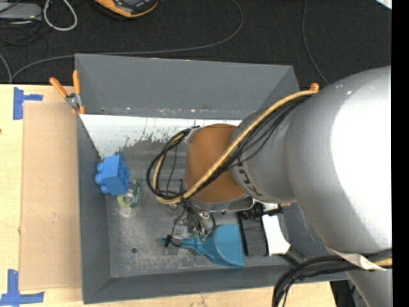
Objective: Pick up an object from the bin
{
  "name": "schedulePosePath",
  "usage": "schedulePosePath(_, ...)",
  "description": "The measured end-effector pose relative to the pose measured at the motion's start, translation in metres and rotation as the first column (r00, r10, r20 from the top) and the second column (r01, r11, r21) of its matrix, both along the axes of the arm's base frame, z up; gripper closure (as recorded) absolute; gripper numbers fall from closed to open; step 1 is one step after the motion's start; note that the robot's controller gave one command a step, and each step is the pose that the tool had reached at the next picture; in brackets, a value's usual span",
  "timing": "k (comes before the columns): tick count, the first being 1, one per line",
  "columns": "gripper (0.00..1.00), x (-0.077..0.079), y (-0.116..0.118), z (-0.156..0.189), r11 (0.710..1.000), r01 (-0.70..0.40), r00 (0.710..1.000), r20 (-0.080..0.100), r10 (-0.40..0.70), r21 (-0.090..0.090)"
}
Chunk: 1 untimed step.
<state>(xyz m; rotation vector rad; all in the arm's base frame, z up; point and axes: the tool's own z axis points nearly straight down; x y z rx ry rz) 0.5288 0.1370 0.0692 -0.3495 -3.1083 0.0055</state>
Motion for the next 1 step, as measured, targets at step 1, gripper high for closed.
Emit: schedulePosePath(1, 0.00, -0.0440, -0.0295, 0.0000, 0.999, 0.048, 0.999, -0.009, -0.048, -0.001)
